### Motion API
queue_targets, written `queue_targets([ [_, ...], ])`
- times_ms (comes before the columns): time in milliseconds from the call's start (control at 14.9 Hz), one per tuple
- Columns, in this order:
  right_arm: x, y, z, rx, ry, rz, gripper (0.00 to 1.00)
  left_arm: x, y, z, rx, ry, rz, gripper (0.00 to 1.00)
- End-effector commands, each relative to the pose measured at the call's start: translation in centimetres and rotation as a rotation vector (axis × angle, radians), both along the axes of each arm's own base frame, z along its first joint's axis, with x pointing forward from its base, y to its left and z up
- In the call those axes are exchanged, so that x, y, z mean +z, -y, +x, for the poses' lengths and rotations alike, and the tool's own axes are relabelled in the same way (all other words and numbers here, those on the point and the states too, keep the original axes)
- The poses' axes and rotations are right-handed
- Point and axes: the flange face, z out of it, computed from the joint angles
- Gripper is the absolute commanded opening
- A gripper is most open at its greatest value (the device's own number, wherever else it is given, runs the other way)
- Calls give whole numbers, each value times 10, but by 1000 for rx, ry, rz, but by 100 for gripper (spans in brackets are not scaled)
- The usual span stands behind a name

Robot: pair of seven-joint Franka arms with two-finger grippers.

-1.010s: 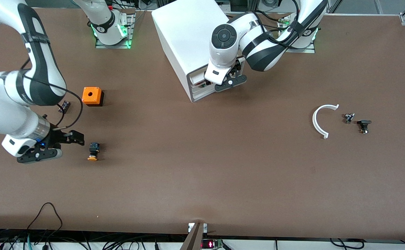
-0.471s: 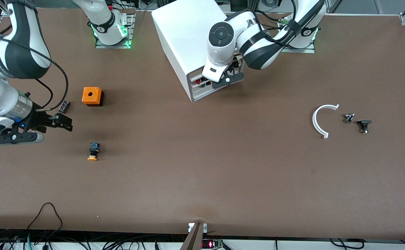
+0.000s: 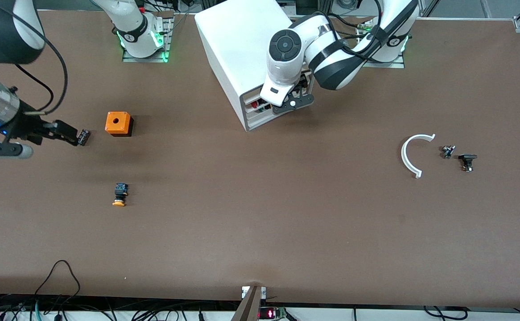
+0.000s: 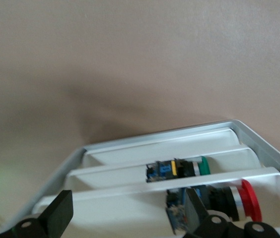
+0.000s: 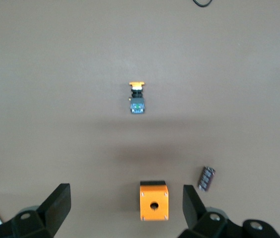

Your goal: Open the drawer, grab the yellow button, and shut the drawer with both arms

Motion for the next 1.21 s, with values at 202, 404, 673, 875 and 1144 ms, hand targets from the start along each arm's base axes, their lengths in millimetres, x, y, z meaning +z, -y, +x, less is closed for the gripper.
queue_targets([
  [202,57,2,-16,-19,-4,0,100,64,-79,83,-168,-33,-59,99],
  [404,62,1,-20,-23,-16,0,100,95,-120,123,-302,9,-144,99],
  [673,79,4,-34,-42,-20,-2,100,120,-185,162,-484,66,-119,99],
  [875,80,2,-36,-42,-31,-4,100,154,-216,177,-560,128,-94,99],
  [1144,79,2,-34,-43,-25,0,100,190,-292,183,-668,161,-79,99],
])
